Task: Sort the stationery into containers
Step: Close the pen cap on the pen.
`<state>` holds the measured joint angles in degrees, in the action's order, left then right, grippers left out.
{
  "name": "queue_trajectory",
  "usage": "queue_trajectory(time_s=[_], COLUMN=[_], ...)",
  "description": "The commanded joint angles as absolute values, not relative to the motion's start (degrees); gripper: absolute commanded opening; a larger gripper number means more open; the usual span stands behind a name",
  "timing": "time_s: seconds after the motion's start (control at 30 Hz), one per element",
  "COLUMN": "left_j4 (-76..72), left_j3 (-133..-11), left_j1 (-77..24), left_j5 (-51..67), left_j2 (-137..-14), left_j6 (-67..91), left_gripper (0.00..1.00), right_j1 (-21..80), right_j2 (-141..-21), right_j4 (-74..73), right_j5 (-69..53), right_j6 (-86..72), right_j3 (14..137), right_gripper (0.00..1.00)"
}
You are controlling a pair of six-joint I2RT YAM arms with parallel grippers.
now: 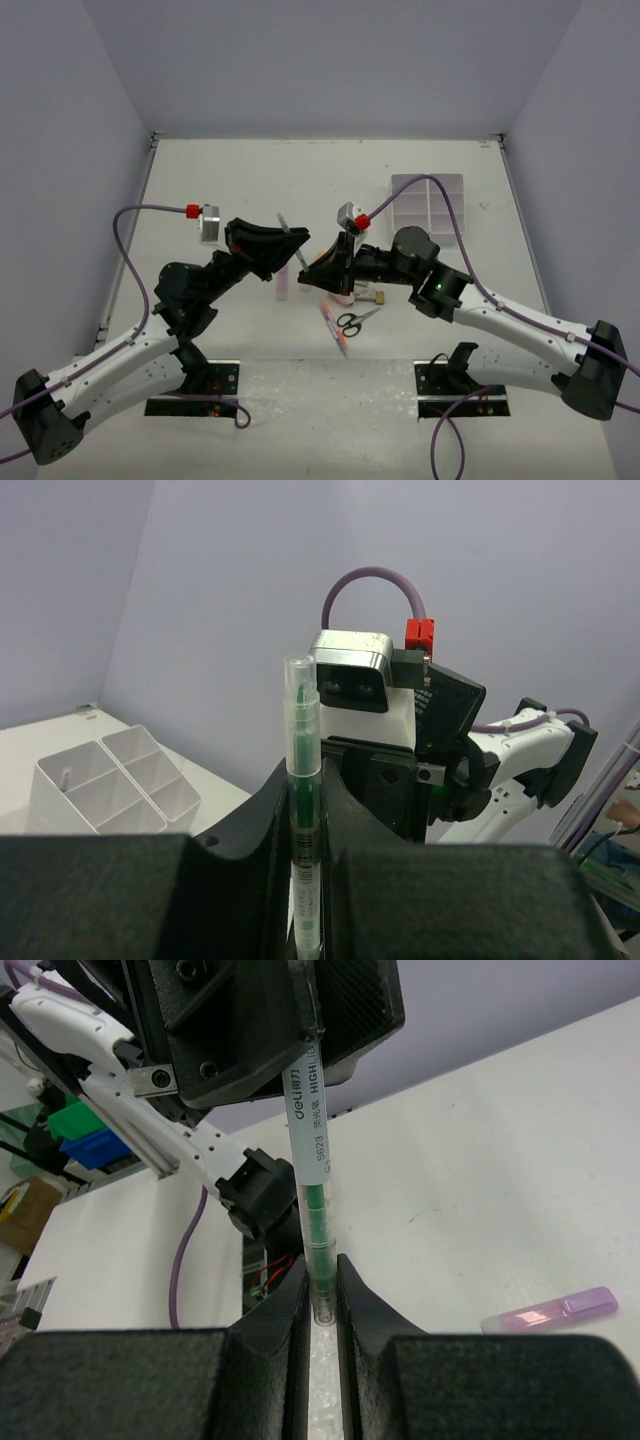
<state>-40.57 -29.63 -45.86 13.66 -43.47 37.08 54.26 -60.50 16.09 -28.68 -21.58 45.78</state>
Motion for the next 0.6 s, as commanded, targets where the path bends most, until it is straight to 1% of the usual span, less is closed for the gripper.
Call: queue_trajectory(time_s=[0.0,0.33,0.57], left_j4=[-30.0,-30.7,-32.2], left_j3=[-25.5,-22.4,-20.7], left_j1=[-48.3,-49.8,-52.9], left_j5=[18.1,17.6,15.8], left_j2=[-44.7,-46.2,-47.2], left_j6=[37.0,37.6,38.4], left_gripper=[0.0,0.0,0.0], right_j1=[52.7,50.1,48.8], right_j2=[-60.1,-61.4,-64.2], right_j4=[30.1,27.3,26.9], right_j5=[-25.4,-27.9,-30.4], right_j6=[-20.8,-19.5,-19.8], right_j3=[56.1,62.3,65.5], right_gripper=[0.0,0.0,0.0])
